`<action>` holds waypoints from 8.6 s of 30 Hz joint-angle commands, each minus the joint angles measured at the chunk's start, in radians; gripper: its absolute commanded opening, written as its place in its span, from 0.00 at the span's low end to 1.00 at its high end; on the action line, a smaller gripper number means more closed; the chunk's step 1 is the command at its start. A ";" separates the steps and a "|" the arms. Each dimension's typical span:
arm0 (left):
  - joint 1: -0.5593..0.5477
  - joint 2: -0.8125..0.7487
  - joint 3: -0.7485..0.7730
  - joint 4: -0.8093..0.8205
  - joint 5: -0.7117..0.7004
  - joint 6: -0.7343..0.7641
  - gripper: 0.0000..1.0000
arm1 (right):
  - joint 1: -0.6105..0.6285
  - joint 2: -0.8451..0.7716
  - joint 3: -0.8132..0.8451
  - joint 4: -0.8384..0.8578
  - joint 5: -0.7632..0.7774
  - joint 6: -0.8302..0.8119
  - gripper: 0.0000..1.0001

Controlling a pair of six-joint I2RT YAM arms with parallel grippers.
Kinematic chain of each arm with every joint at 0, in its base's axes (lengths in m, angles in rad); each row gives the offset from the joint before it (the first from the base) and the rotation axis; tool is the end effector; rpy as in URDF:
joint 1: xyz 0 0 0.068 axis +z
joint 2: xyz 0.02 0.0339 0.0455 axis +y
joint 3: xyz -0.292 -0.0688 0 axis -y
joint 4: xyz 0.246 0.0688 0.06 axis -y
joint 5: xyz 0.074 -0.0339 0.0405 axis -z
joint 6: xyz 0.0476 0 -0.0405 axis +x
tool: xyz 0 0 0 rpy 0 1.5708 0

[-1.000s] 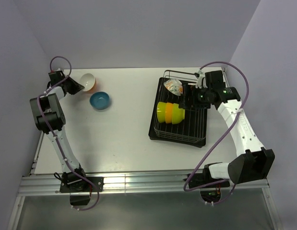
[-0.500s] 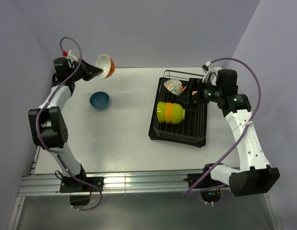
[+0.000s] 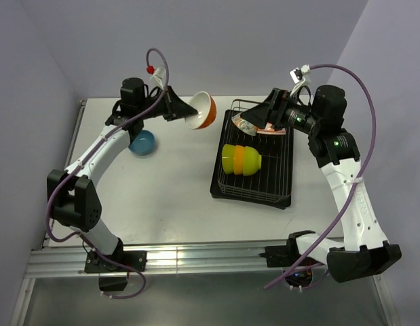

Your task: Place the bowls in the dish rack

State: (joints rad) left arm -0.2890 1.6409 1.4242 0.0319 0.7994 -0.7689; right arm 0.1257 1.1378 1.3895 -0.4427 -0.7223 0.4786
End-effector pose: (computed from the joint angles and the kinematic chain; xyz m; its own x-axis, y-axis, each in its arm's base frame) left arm 0.3727 -0.1464 0.3908 -0.7344 -0.2874 -0.6148 0.5058 0.3723 -0.7782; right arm 0.2228 0.0599 0.4771 -0.5071 0.2842 -0.8137 -0.5684 0.5995 0.5636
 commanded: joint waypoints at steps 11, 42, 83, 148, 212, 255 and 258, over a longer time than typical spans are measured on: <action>-0.141 -0.038 0.038 -0.089 -0.103 0.131 0.00 | 0.167 0.054 -0.050 0.087 0.026 0.110 1.00; -0.179 -0.056 -0.019 0.059 -0.023 0.037 0.00 | 0.200 0.186 -0.030 0.133 -0.055 0.187 0.86; 0.017 -0.191 -0.100 -0.155 -0.062 0.220 0.95 | -0.051 0.066 -0.038 -0.510 0.463 -0.414 0.00; 0.096 -0.179 -0.137 -0.243 -0.020 0.284 0.96 | 0.065 0.281 -0.084 -0.487 0.512 -0.408 0.99; 0.298 -0.190 -0.195 -0.066 0.024 0.226 0.00 | 0.040 -0.001 -0.063 0.010 0.117 -0.161 1.00; -0.065 -0.171 -0.177 0.114 -0.028 0.097 0.00 | 0.350 0.185 -0.053 0.288 0.026 0.213 0.44; -0.068 -0.170 -0.168 0.102 -0.032 0.108 0.01 | 0.348 0.188 -0.050 0.279 0.023 0.203 0.24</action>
State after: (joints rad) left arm -0.3355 1.4769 1.1957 0.1108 0.7574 -0.6735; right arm 0.4583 1.3296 1.3331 -0.2214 -0.6479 0.6819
